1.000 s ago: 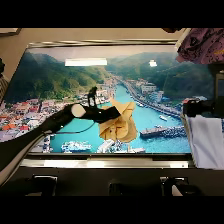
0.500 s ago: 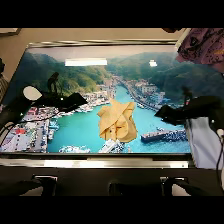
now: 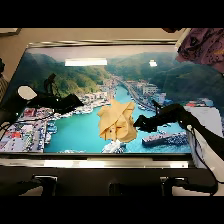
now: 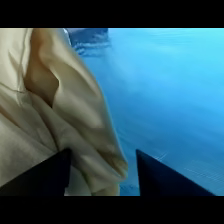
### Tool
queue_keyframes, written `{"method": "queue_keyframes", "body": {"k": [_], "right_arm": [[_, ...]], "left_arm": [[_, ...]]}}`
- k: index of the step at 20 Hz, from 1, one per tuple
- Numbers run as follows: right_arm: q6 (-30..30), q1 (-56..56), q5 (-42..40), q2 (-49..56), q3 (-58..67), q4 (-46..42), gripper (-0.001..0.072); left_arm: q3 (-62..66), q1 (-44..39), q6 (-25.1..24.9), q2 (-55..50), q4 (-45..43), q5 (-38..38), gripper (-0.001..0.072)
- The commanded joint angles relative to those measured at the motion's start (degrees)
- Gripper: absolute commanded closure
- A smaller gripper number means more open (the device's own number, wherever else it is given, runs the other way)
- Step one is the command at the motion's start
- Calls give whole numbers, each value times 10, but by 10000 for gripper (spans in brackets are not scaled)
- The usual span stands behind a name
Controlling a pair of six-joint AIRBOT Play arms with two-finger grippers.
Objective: Fold the clothes and pants, and hang the long-sleeved shirts on hangers.
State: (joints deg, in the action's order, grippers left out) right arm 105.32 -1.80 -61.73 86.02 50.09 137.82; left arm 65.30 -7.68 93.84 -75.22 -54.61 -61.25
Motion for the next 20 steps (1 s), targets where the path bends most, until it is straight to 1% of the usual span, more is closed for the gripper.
{"method": "queue_keyframes", "body": {"k": [1, 2, 3, 4, 6, 9, 12, 13, 16, 20], "right_arm": [[3, -20, 31, 15, -2, 28, 403], [4, -20, 34, 15, -2, 26, 553], [9, -20, 33, 12, -1, 24, 648], [12, -20, 34, 5, -1, 23, 682], [8, -19, 38, -17, 0, 9, 682], [-17, -19, 35, -52, 0, -12, 682], [-30, -19, 26, -75, 0, -16, 682], [-34, -19, 23, -78, 0, -16, 682], [-40, -19, 14, -83, 0, -16, 682], [-42, -19, -6, -84, 0, -15, 682]], "left_arm": [[-1, 1, 0, 0, -1, -2, 105], [-2, 1, 0, 0, -1, -3, 105], [-2, -1, 0, -1, -1, -3, 105], [-4, -4, 0, -2, -1, -2, 105], [-34, -16, 2, -8, 0, 14, 105], [-123, -51, -1, -16, 31, 86, 105], [-179, -111, -62, -37, 110, 139, 105], [-181, -131, -71, -47, 121, 148, 105], [-181, -180, -69, -75, 127, 168, 105], [-181, -209, -71, -104, 165, 203, 108]]}}
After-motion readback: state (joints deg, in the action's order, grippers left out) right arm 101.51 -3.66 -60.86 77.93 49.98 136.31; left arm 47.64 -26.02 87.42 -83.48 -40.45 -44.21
